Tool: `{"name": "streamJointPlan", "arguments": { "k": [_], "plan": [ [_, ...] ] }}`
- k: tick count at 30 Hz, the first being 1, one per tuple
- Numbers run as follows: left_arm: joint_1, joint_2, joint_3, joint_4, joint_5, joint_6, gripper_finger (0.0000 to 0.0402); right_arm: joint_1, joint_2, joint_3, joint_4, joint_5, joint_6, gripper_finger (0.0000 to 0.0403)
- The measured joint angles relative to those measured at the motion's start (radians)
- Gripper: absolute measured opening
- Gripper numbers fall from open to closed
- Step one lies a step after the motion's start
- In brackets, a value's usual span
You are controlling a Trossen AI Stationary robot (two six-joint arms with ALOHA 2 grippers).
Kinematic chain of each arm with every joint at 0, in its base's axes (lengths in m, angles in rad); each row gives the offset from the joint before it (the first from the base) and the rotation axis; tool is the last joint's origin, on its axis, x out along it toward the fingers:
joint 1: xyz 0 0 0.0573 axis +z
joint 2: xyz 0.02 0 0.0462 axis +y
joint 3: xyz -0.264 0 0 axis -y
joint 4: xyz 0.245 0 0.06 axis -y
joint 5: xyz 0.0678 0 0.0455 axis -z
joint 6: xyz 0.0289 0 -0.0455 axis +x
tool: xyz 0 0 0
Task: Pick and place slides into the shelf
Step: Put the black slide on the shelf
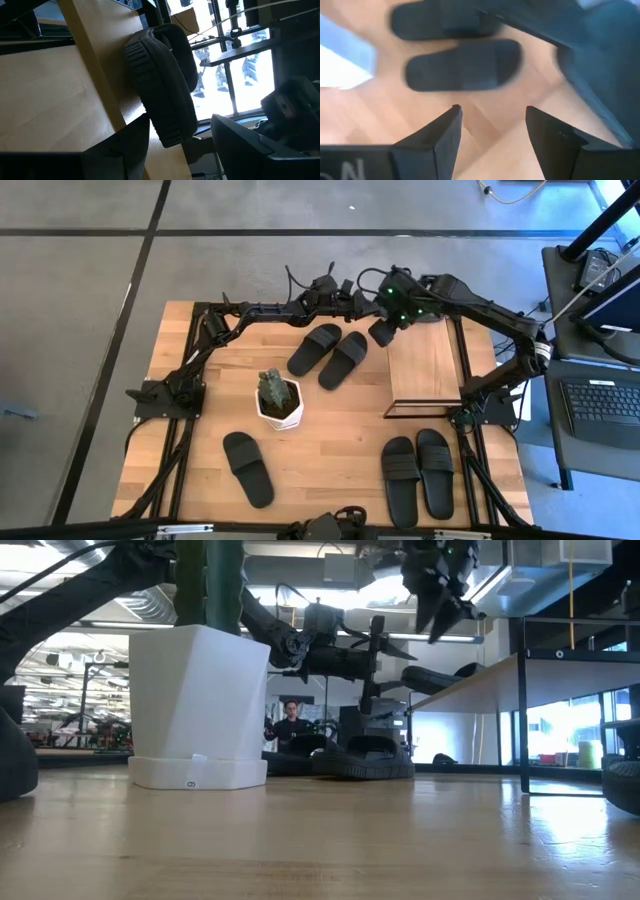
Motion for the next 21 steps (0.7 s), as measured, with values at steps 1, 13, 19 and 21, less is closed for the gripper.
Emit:
{"name": "streamJointPlan", "arguments": {
  "k": [1, 13, 19, 21],
  "plan": [
    [0.0, 0.0, 0.0, 0.0, 0.003, 0.0, 0.0201, -0.012, 0.0, 0.0, -0.021, 0.029, 0.002, 0.022],
    [0.005, 0.0, 0.0, 0.0, 0.014, 0.0, 0.0201, -0.104, 0.023, 0.0, -0.12, 0.097, 0.026, 0.022],
    [0.006, 0.0, 0.0, 0.0, 0.014, -0.001, 0.0201, -0.12, 0.082, 0.0, -0.207, 0.097, 0.125, 0.022],
    [0.006, 0.0, 0.0, 0.0, 0.014, -0.001, 0.0201, -0.122, 0.098, 0.0, -0.209, 0.107, 0.147, 0.022]
  ]
}}
